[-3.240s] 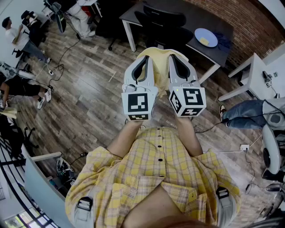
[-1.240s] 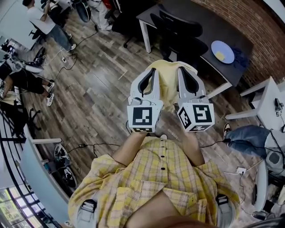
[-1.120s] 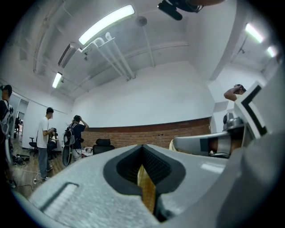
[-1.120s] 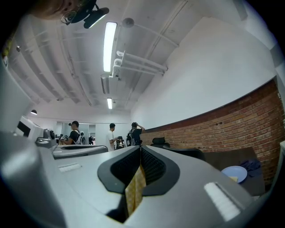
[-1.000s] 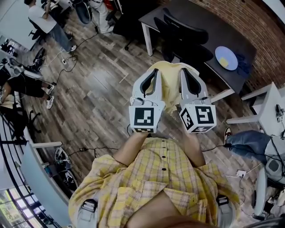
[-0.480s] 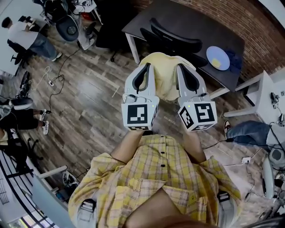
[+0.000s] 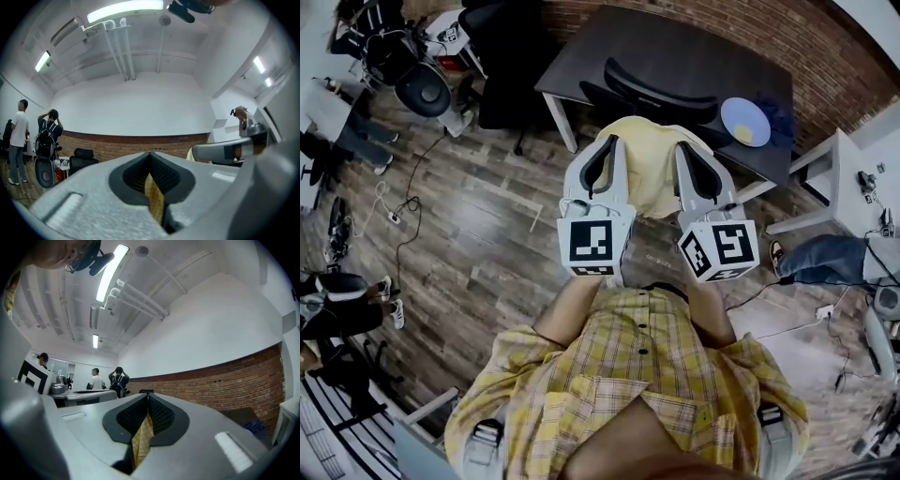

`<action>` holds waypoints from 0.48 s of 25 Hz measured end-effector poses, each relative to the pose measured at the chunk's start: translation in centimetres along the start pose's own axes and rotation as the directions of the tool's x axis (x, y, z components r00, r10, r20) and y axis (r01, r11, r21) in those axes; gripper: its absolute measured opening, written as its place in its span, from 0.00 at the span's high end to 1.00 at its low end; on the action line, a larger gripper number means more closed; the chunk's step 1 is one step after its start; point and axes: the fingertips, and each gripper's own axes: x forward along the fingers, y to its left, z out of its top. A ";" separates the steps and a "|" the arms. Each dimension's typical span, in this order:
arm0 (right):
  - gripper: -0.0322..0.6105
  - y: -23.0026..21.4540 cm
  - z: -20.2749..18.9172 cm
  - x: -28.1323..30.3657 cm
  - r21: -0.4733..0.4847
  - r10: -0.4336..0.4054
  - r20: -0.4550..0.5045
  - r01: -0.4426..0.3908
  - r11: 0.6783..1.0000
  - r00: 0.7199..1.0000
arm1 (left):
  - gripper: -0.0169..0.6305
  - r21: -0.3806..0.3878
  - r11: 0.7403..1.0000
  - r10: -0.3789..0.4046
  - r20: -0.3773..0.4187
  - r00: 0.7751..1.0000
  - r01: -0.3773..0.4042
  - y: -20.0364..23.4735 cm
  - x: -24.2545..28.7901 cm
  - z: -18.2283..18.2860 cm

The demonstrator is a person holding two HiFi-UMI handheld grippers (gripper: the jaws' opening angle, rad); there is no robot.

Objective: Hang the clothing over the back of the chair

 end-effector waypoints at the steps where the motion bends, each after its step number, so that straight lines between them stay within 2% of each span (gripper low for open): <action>1: 0.93 0.0 -0.1 0.3 -0.002 -0.007 -0.006 0.007 1.000 1.000 | 0.97 -0.008 1.000 -0.009 -0.002 1.000 0.009 0.2 0.3 -0.1; 5: 0.93 0.1 -0.3 1.3 -0.014 -0.022 -0.024 0.022 1.000 0.999 | 0.97 -0.021 0.999 -0.034 -0.005 0.999 0.034 0.7 1.1 -0.4; 12: 0.93 -0.7 0.6 2.3 0.004 -0.016 -0.006 0.016 1.000 1.000 | 0.97 -0.020 0.999 -0.033 0.004 0.999 0.033 1.3 2.3 0.3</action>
